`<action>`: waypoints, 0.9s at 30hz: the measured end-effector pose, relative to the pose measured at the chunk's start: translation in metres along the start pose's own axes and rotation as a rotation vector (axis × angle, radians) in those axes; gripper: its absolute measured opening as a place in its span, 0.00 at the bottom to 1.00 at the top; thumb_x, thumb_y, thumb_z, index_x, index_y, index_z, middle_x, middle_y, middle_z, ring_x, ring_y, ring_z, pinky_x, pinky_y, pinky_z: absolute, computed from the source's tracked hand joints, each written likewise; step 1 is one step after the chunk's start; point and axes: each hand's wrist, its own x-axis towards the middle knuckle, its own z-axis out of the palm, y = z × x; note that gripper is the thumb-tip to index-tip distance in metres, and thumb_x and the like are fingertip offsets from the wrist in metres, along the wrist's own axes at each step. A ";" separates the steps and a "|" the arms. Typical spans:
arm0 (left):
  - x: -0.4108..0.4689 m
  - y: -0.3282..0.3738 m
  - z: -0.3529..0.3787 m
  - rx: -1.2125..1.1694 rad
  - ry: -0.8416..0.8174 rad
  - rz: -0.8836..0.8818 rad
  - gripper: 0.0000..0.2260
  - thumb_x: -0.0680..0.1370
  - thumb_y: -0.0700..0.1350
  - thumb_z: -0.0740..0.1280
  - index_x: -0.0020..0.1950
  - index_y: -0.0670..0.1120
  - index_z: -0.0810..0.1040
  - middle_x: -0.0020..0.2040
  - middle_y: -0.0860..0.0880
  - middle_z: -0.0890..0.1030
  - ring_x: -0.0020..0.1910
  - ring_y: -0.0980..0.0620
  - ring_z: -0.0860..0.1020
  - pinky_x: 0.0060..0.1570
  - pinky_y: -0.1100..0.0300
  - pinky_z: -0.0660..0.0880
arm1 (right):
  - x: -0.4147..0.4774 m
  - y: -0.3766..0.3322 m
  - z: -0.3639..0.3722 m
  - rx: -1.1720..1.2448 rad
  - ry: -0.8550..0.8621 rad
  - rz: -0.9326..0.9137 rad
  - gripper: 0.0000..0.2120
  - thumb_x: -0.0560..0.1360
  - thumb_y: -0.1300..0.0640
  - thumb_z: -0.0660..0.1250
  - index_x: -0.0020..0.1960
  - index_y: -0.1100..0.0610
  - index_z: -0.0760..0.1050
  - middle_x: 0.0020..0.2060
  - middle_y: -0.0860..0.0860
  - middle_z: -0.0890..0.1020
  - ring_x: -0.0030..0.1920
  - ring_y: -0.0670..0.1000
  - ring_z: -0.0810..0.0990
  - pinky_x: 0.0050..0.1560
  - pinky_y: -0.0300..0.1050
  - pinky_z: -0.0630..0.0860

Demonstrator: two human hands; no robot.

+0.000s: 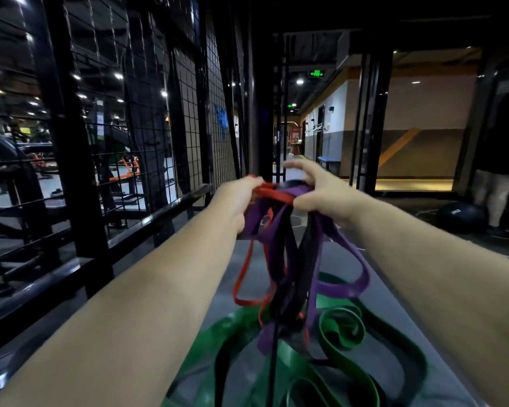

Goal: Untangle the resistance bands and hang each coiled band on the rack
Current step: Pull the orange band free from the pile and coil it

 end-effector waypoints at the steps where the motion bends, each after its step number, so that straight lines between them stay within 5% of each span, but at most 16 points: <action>1: 0.000 0.010 0.003 -0.035 0.016 0.029 0.06 0.79 0.44 0.67 0.43 0.43 0.78 0.38 0.44 0.84 0.30 0.49 0.82 0.36 0.56 0.81 | 0.000 -0.007 -0.004 0.068 -0.004 -0.008 0.34 0.69 0.71 0.66 0.69 0.45 0.67 0.60 0.62 0.74 0.35 0.51 0.79 0.39 0.43 0.78; 3: 0.003 0.026 0.007 -0.063 0.024 0.053 0.07 0.77 0.44 0.68 0.41 0.42 0.79 0.41 0.43 0.84 0.42 0.44 0.84 0.51 0.46 0.80 | 0.000 -0.019 -0.010 0.103 -0.053 0.017 0.34 0.72 0.73 0.63 0.71 0.46 0.65 0.57 0.60 0.74 0.35 0.52 0.80 0.40 0.46 0.80; 5: 0.005 0.028 0.010 0.015 -0.001 0.034 0.09 0.77 0.43 0.67 0.37 0.43 0.77 0.40 0.43 0.81 0.46 0.44 0.81 0.56 0.48 0.77 | 0.001 -0.025 -0.012 -0.151 -0.127 0.076 0.34 0.72 0.70 0.66 0.71 0.46 0.64 0.57 0.57 0.75 0.40 0.52 0.81 0.44 0.47 0.81; 9: 0.004 -0.002 0.007 0.141 -0.050 -0.037 0.11 0.78 0.37 0.64 0.36 0.44 0.73 0.32 0.47 0.75 0.30 0.51 0.71 0.34 0.60 0.69 | 0.005 -0.021 -0.005 -0.733 -0.140 0.079 0.37 0.69 0.60 0.74 0.73 0.46 0.62 0.53 0.48 0.76 0.44 0.46 0.76 0.41 0.38 0.71; 13: 0.003 -0.024 -0.001 0.083 -0.068 -0.118 0.12 0.80 0.35 0.59 0.40 0.47 0.74 0.24 0.52 0.77 0.27 0.54 0.74 0.33 0.61 0.68 | 0.004 -0.013 -0.002 -0.655 -0.125 0.073 0.41 0.65 0.57 0.80 0.72 0.46 0.64 0.58 0.49 0.72 0.51 0.48 0.74 0.48 0.41 0.69; 17: 0.005 -0.029 -0.004 -0.031 -0.083 -0.167 0.11 0.80 0.37 0.60 0.38 0.43 0.75 0.23 0.51 0.77 0.27 0.54 0.76 0.29 0.63 0.72 | 0.005 -0.003 -0.004 -0.360 -0.135 0.157 0.32 0.61 0.60 0.80 0.60 0.43 0.73 0.59 0.53 0.75 0.52 0.51 0.79 0.52 0.51 0.80; 19: 0.006 -0.030 -0.002 -0.053 -0.087 -0.187 0.10 0.80 0.40 0.63 0.38 0.43 0.74 0.28 0.51 0.77 0.31 0.53 0.72 0.34 0.61 0.69 | 0.006 -0.002 -0.005 -0.498 -0.182 0.200 0.29 0.62 0.60 0.78 0.60 0.46 0.73 0.53 0.52 0.79 0.47 0.50 0.81 0.46 0.46 0.81; 22: 0.006 -0.035 0.004 -0.026 -0.132 -0.190 0.10 0.80 0.41 0.64 0.39 0.43 0.74 0.39 0.49 0.75 0.25 0.58 0.67 0.31 0.65 0.66 | 0.005 -0.004 0.000 -0.765 -0.314 0.344 0.29 0.63 0.58 0.76 0.61 0.49 0.70 0.50 0.53 0.80 0.47 0.53 0.83 0.47 0.51 0.83; 24: 0.007 -0.040 0.004 0.048 -0.109 -0.178 0.08 0.80 0.42 0.65 0.40 0.43 0.76 0.40 0.48 0.75 0.19 0.59 0.62 0.23 0.68 0.63 | 0.007 -0.003 0.004 -0.803 -0.308 0.363 0.35 0.60 0.53 0.76 0.64 0.48 0.69 0.51 0.51 0.79 0.48 0.52 0.81 0.49 0.52 0.82; 27: 0.010 -0.049 -0.003 0.137 -0.012 -0.081 0.03 0.76 0.42 0.69 0.49 0.46 0.78 0.45 0.45 0.77 0.28 0.54 0.68 0.32 0.63 0.66 | 0.007 -0.004 0.005 -0.697 -0.309 0.294 0.38 0.58 0.52 0.78 0.66 0.47 0.70 0.58 0.48 0.76 0.52 0.49 0.78 0.51 0.47 0.79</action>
